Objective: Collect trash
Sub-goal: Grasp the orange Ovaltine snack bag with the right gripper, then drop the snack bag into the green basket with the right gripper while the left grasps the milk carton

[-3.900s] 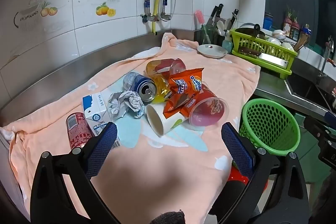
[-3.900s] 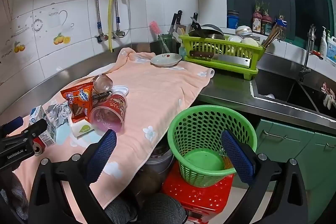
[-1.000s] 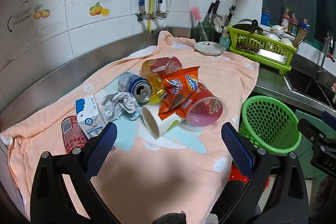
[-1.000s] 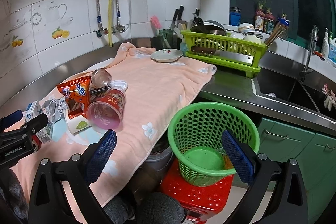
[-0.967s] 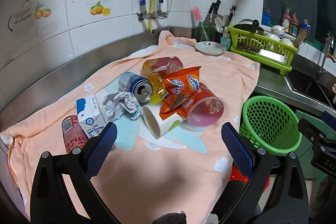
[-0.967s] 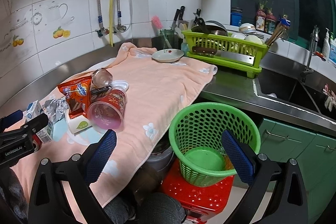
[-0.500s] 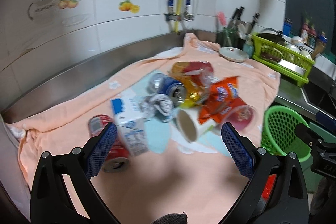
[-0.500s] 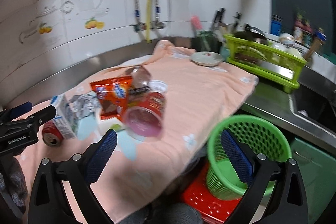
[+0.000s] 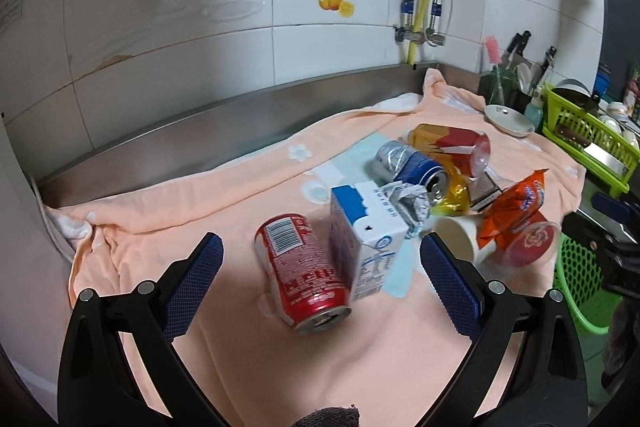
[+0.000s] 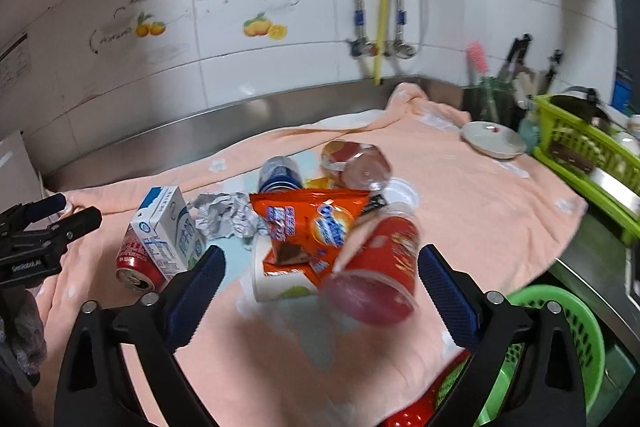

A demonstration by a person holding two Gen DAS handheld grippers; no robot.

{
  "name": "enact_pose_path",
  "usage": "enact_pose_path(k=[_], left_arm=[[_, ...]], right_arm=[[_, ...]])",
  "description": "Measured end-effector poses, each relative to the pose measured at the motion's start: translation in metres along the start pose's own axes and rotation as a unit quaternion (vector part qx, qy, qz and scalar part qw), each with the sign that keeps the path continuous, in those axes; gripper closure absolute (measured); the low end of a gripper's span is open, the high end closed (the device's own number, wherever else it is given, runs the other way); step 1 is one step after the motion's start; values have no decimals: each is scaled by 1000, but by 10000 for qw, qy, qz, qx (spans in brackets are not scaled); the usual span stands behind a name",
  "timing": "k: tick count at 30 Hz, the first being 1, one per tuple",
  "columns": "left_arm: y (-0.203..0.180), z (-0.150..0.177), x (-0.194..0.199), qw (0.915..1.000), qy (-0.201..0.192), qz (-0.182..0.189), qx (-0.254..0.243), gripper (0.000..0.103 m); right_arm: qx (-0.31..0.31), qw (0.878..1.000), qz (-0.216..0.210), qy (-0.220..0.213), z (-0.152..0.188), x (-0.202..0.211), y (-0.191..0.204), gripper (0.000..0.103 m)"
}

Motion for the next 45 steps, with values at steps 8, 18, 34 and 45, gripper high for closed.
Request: enact_pose_path(k=[8,18,34,45], left_arm=[[-1,-11,-5,9998,-97,58,-172,6],[-11,-6,-21,9993,68,151,-338,6],[-30,-10,-68,9977,662,25,-153,17],[-36,-1,-88,9950,988,-59,-99,49]], right_arm=[[70,9996,-108,271,-8,-41,-5,14],[-257,9977,-377,501,-6,-74,-14,37],[-441,9972,-573,-196,-27,-30,-11,54],[-802,9944,9,-692,-16,39,-62,54]])
Point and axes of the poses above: each gripper's, at about its wrist camera, not at the fingertips, and x roughly against the way its jaws point, y to its left, z to its underside, the point moved 6 cm from there along -x, roughly the way its jaws point, and after that the axes turned 2 degrees about -y, right-handed, at the moved point
